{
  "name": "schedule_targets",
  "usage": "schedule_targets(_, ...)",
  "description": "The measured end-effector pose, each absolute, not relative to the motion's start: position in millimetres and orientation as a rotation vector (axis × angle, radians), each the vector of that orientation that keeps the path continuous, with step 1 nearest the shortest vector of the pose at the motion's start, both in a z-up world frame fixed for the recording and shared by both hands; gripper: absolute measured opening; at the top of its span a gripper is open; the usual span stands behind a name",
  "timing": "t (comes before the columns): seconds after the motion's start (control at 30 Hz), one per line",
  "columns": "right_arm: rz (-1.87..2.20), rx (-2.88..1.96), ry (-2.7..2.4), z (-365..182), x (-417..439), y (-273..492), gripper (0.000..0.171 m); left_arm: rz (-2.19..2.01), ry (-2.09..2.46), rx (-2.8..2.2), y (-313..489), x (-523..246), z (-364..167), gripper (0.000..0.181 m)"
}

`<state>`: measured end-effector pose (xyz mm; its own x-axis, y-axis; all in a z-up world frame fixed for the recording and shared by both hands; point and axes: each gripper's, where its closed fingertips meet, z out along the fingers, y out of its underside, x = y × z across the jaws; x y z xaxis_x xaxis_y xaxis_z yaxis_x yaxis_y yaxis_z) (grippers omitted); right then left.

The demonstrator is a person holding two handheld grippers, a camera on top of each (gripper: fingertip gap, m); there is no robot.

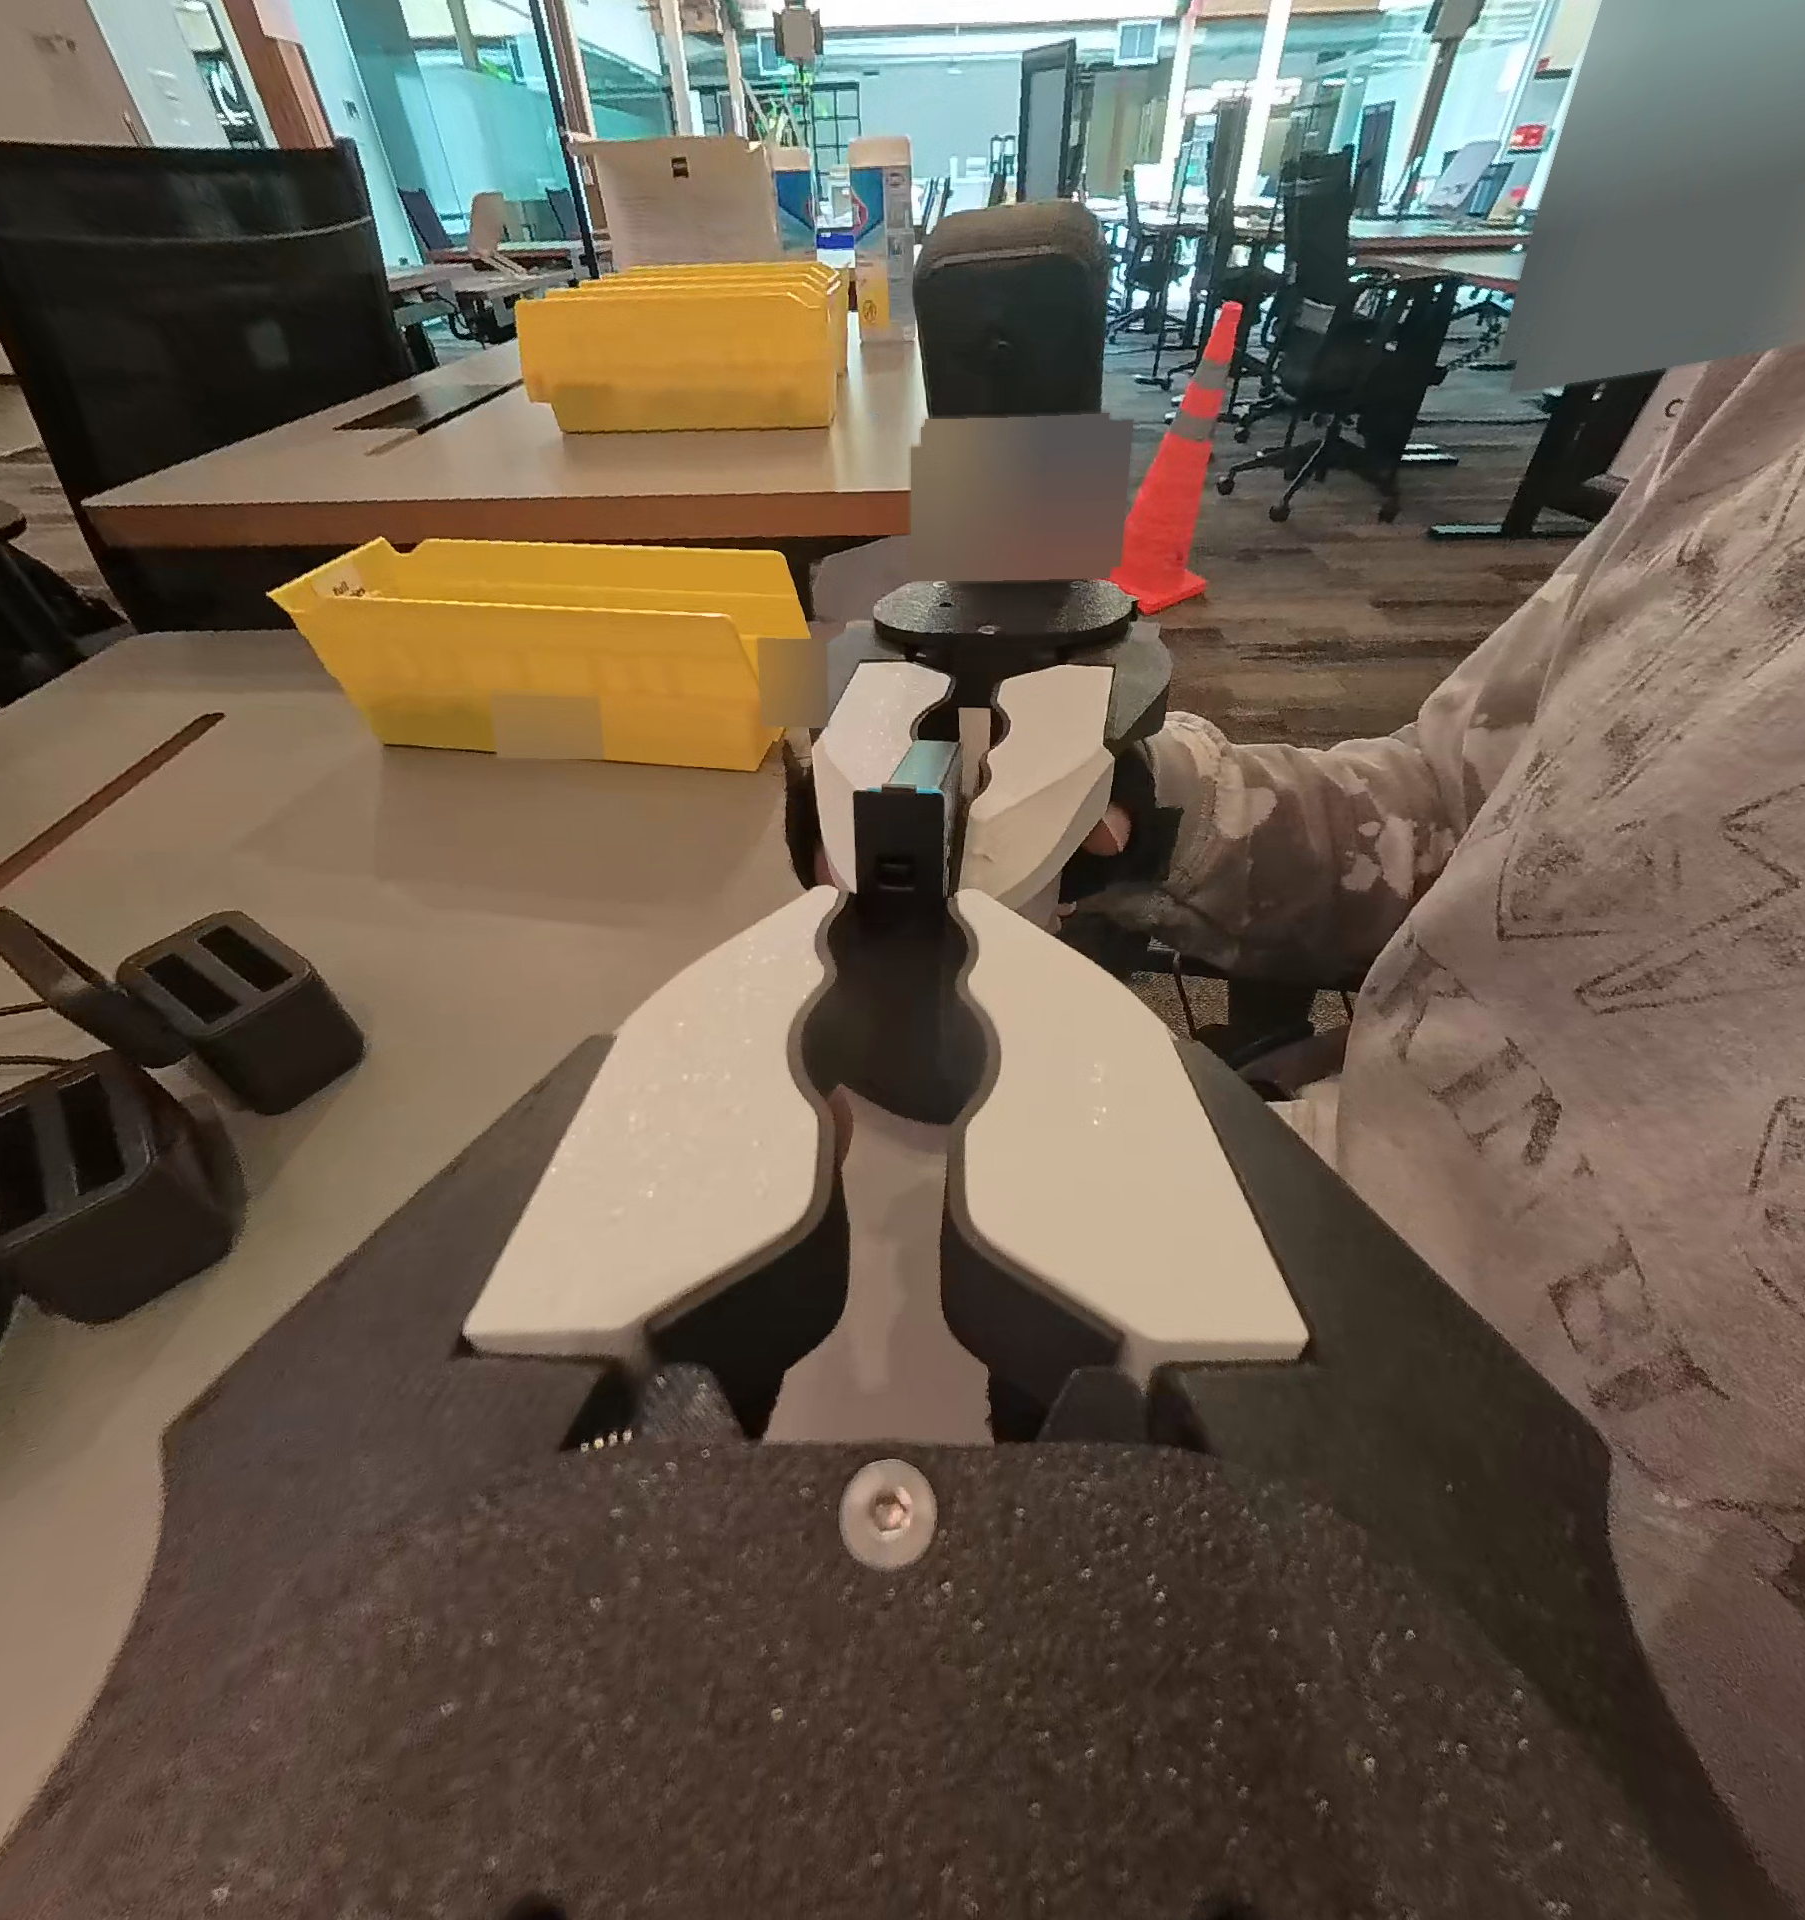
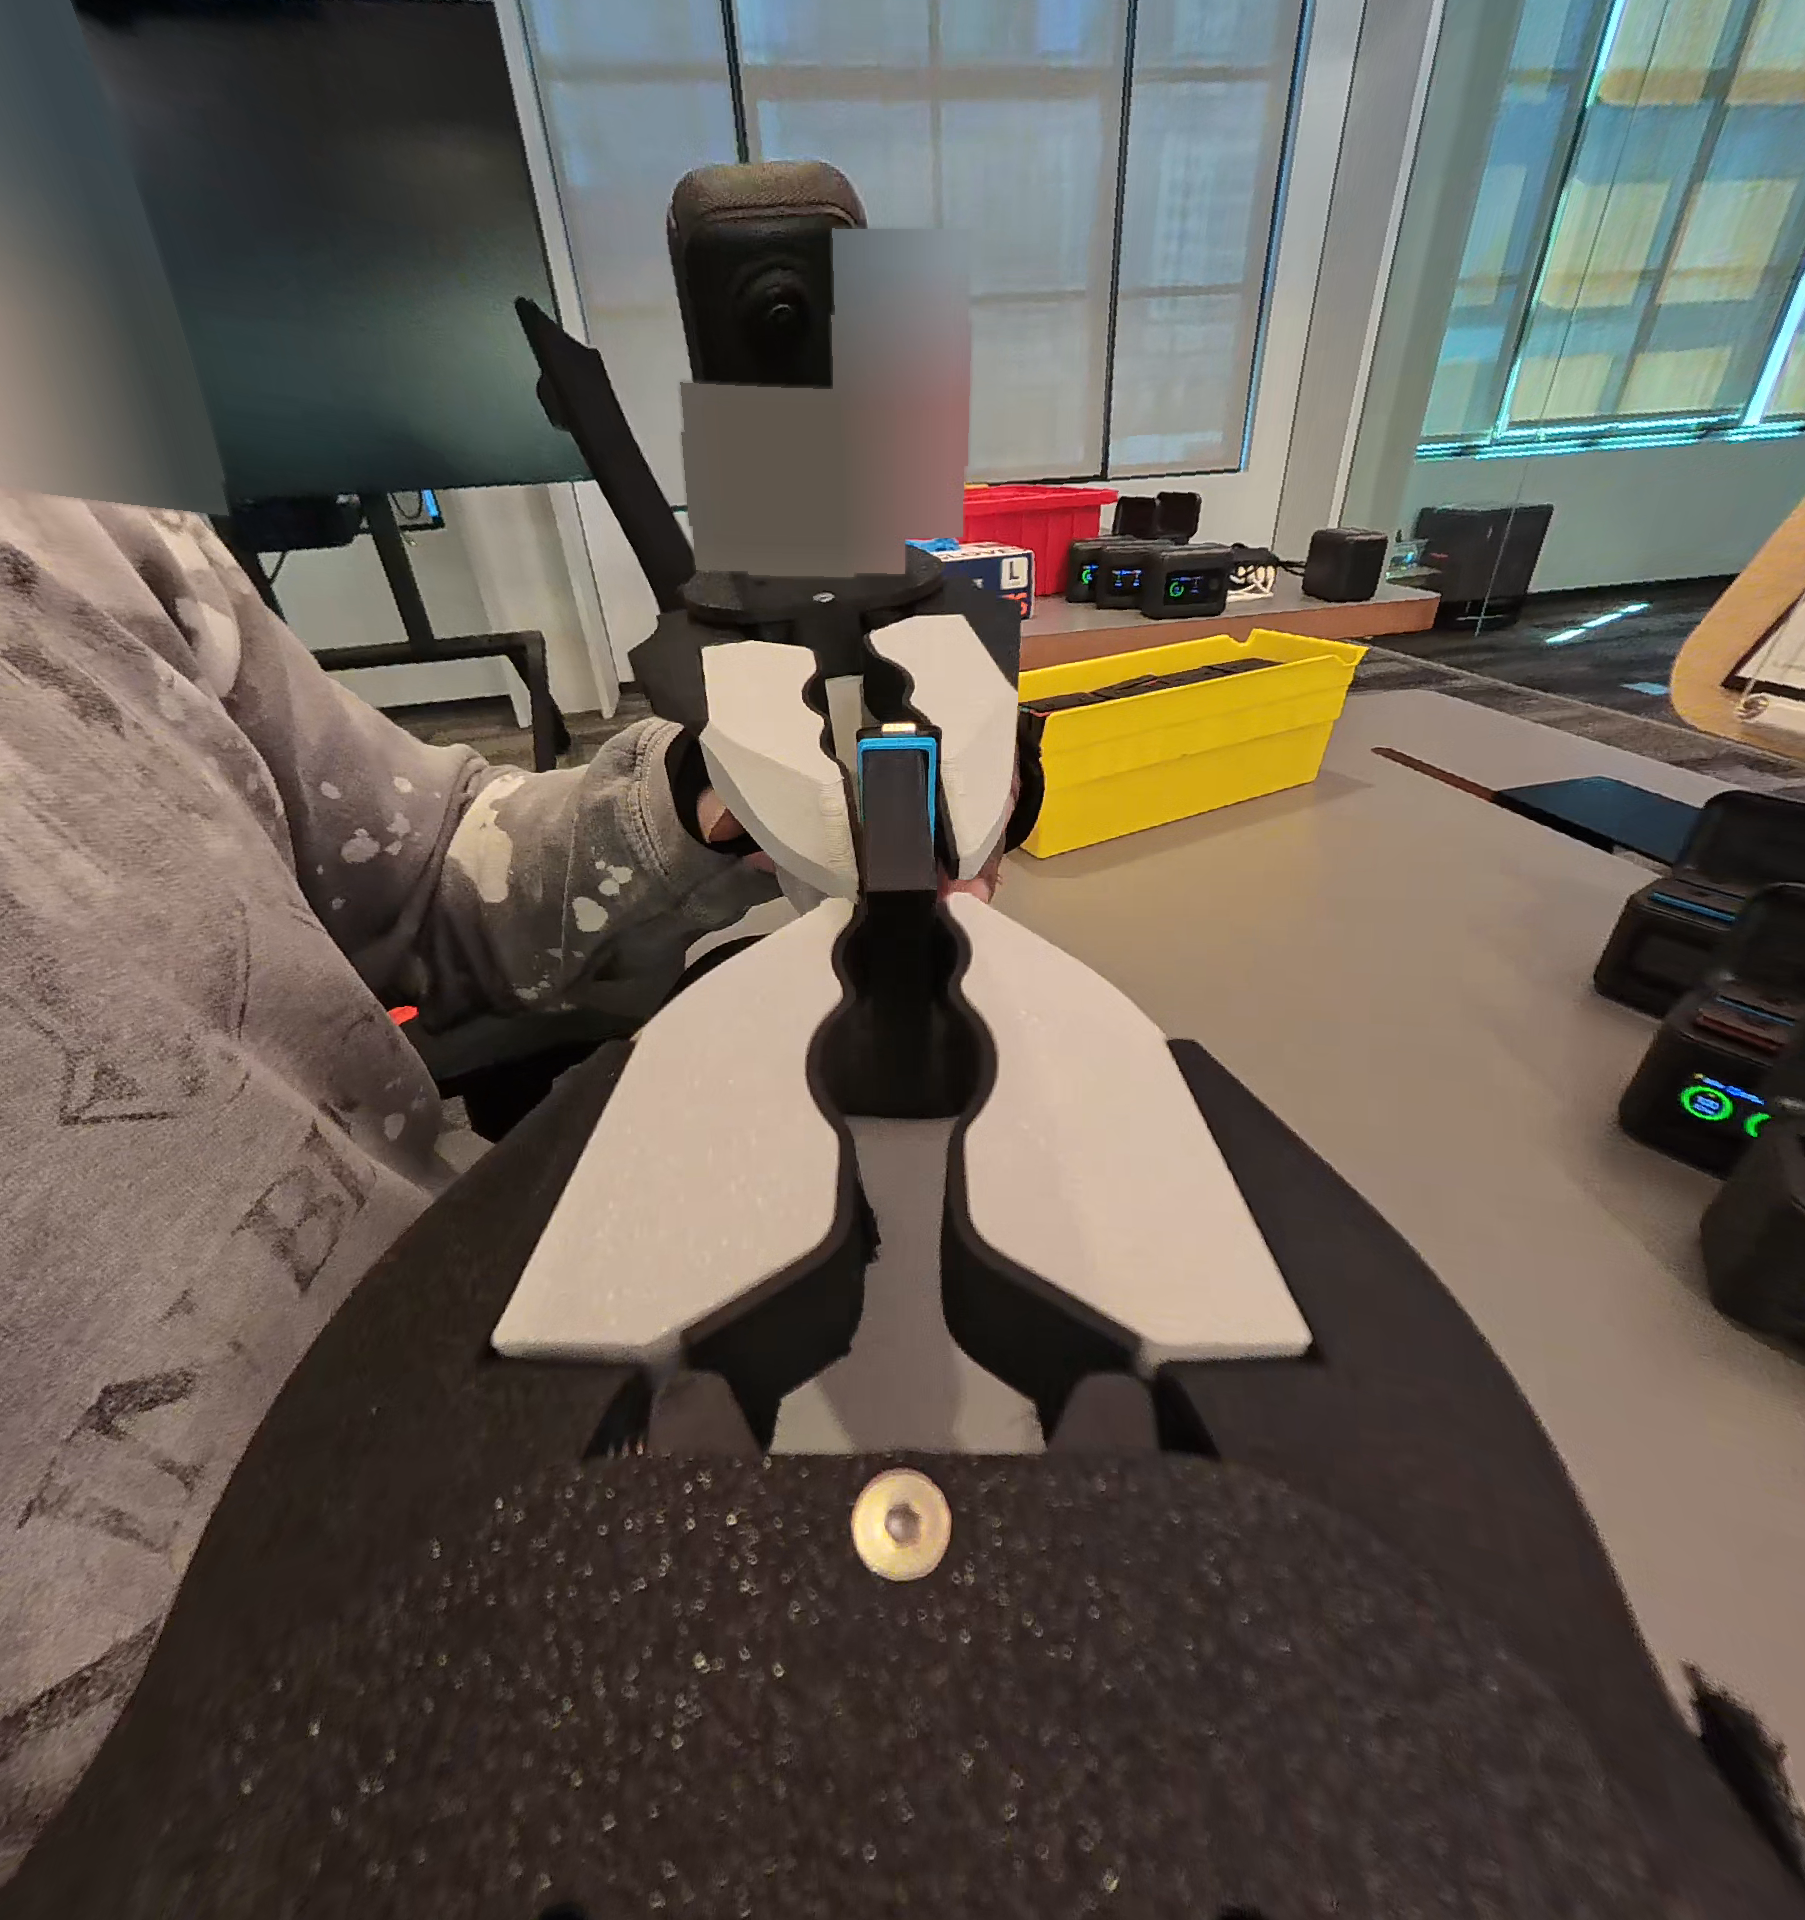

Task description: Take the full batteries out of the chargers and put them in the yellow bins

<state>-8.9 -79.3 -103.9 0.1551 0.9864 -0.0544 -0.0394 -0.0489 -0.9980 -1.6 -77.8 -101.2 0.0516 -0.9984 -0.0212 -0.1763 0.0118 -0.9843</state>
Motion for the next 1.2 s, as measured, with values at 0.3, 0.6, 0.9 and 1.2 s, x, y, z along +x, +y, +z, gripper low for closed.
schedule_targets(0.3,1.012,-1.352,-0.982,-112,-2,-63,0.016,-1.033,1.263,-1.391,-64,3,-110,0.015)
schedule_targets(0.6,0.903,-1.42,-0.859,-119,22,-30,0.017,-0.94,1.198,-1.511,-28,-9,-130,0.015)
schedule_targets(0.9,0.73,-1.549,-0.555,-134,88,25,0.015,-0.649,1.151,-1.736,45,-38,-141,0.015)
schedule_targets(1.2,0.623,-1.603,-0.469,-156,105,40,0.012,-0.412,1.192,-1.91,122,-29,-135,0.015)
